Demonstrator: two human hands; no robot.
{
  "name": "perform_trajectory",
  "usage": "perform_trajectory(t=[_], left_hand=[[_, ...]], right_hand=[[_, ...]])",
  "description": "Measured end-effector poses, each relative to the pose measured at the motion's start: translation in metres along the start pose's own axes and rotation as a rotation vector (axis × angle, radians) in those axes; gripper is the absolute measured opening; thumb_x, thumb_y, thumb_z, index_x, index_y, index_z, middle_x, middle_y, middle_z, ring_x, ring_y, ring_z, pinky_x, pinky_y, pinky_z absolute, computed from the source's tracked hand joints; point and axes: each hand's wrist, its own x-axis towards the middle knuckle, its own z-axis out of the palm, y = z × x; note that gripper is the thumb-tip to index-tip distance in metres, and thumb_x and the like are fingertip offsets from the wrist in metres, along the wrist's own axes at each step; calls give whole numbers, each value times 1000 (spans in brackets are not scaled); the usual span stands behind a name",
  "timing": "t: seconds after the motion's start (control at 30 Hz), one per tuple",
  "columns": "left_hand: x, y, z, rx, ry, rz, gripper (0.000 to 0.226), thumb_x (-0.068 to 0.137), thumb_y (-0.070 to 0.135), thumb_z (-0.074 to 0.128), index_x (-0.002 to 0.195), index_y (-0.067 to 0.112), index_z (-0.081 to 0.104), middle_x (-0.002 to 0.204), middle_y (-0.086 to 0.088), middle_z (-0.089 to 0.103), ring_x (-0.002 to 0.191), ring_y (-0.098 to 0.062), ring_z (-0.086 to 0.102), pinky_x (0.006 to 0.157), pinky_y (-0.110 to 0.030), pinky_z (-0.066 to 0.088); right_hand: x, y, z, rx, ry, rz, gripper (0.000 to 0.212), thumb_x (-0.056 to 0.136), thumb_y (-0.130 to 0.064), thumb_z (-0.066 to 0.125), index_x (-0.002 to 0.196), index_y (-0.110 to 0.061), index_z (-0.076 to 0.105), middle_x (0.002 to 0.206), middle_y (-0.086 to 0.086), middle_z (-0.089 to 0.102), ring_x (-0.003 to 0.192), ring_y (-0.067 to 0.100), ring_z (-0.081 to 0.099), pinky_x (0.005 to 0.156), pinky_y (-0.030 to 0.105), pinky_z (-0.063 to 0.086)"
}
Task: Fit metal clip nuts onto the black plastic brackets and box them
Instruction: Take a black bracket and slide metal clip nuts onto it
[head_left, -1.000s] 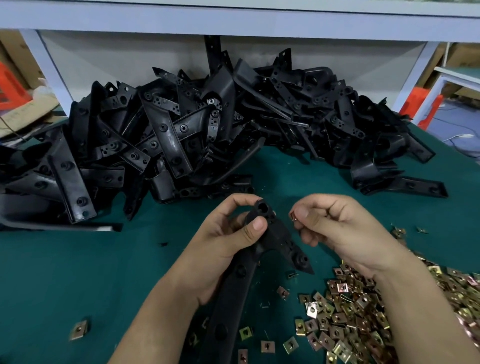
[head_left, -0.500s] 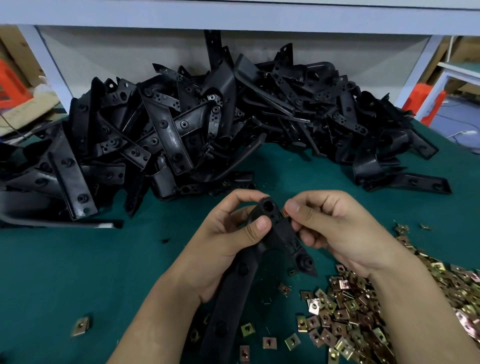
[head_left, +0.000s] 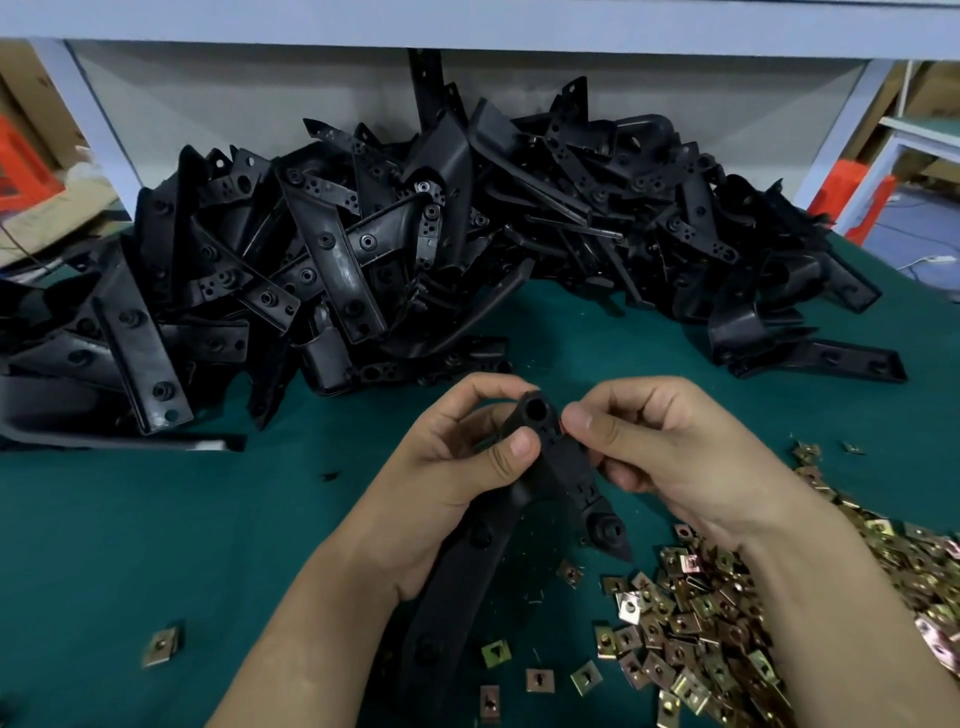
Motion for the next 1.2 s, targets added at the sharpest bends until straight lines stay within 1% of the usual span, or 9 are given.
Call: perform_trajectory(t=[0.1,0.3,0.47,0.6,0.8,0.9,1.0,1.07,1.2], left_hand=[[0,1,1,14,-4,-7,28,83,21,76,110,19,67,102,-7,67,90,-20,66,81,-28,55],[-2,2,2,130,-37,-9,25,84,19,75,108,20,69,100,-1,65,95,-14,62,86,-20,50],[-5,5,3,199,-89,-38,24,85,19,75,108,21,70,103,0,65,100,-14,62,91,-22,50],[-5,5,4,209,-143,-80,22,87,14,73,106,23,70,101,-1,64,96,-16,60,86,-24,51],[-4,6,3,200,-87,-45,23,82,19,76,104,24,72,96,0,66,89,-11,62,79,-19,52],[-4,5,2,237,-68,-41,23,82,17,76,103,26,72,96,-3,64,90,-13,61,80,-19,52],[-4,6,1,233,-77,-63,24,84,17,75,107,24,70,101,-8,64,96,-19,61,85,-24,53],[-4,6,1,166,-65,-73,25,88,16,72,112,20,66,103,-12,65,95,-23,63,84,-28,54],[-4,6,1,41,-53,-88,26,91,17,69,115,20,62,101,-11,66,90,-26,64,82,-33,56]], right_hand=[[-1,0,-3,4,-26,4,19,70,-40,76,69,-21,75,61,-1,59,48,5,46,45,13,36],[-5,1,-13,-14,-126,48,15,75,-30,81,68,-19,74,58,0,58,47,5,45,44,12,35],[-8,3,-19,-60,-201,41,12,77,-25,77,68,-18,74,57,-1,58,46,6,44,44,14,35],[-10,3,-21,-97,-271,44,12,79,-24,79,70,-19,75,58,-2,58,47,5,43,45,13,34],[-5,5,-16,-38,-207,33,19,73,-31,81,67,-17,72,57,-1,57,46,4,42,45,13,34],[-3,5,-10,-34,-234,48,18,72,-31,79,64,-18,71,57,0,57,46,5,42,44,14,33],[-1,5,-8,-29,-244,64,16,77,-26,79,65,-18,72,57,0,58,46,5,42,44,14,33],[-1,5,-8,25,-196,90,11,73,-28,77,68,-18,76,59,0,58,47,5,43,44,13,34],[-1,7,-10,114,-157,159,13,66,-30,77,71,-17,78,63,1,60,50,5,47,45,11,37]])
